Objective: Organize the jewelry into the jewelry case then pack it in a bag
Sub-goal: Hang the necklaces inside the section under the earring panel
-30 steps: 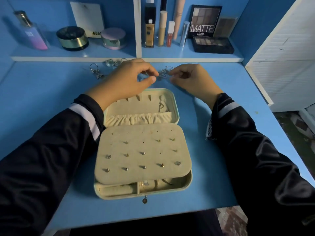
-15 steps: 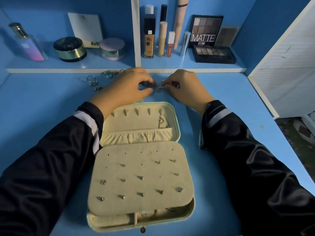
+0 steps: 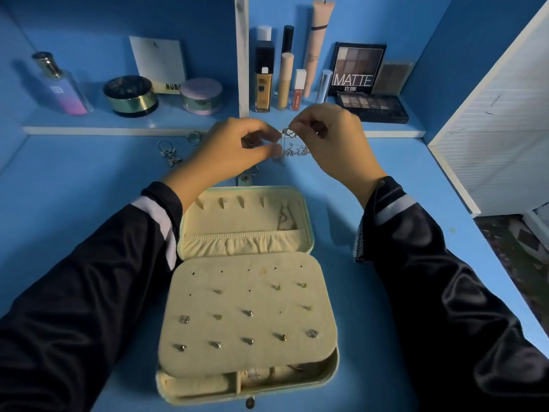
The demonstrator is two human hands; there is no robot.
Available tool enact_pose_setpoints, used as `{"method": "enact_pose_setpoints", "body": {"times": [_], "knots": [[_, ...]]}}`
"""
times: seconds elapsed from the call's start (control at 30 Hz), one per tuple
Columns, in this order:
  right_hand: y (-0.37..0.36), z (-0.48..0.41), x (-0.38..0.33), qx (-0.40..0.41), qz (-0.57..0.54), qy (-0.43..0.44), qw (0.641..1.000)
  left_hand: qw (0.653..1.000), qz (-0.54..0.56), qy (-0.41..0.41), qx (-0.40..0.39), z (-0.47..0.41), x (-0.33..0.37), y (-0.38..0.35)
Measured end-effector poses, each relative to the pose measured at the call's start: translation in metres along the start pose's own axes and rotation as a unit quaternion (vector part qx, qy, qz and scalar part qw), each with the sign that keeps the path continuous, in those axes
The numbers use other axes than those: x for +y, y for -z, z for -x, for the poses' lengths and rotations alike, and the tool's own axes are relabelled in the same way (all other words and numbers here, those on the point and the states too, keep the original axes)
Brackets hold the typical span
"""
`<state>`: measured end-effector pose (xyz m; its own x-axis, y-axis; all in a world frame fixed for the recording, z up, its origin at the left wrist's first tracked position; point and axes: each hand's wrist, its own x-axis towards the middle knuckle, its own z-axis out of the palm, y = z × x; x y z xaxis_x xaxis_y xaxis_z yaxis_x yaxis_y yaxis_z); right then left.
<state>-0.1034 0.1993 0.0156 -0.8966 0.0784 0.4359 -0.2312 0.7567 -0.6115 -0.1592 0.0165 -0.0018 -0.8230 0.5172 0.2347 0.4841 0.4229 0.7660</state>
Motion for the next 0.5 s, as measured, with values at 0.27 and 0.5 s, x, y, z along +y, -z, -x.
{"method": "enact_pose_setpoints", "body": {"times": [0.27,0.5], "knots": [[0.003,-0.003,-0.021,0.028,-0.049,0.016,0.998,0.993,0.113,0.005,-0.039,0.001,0.002,0.000],[0.017,-0.004,-0.029,0.058,-0.068,0.014,0.996,0.996,0.087,-0.017,-0.021,0.006,0.000,0.013]]}}
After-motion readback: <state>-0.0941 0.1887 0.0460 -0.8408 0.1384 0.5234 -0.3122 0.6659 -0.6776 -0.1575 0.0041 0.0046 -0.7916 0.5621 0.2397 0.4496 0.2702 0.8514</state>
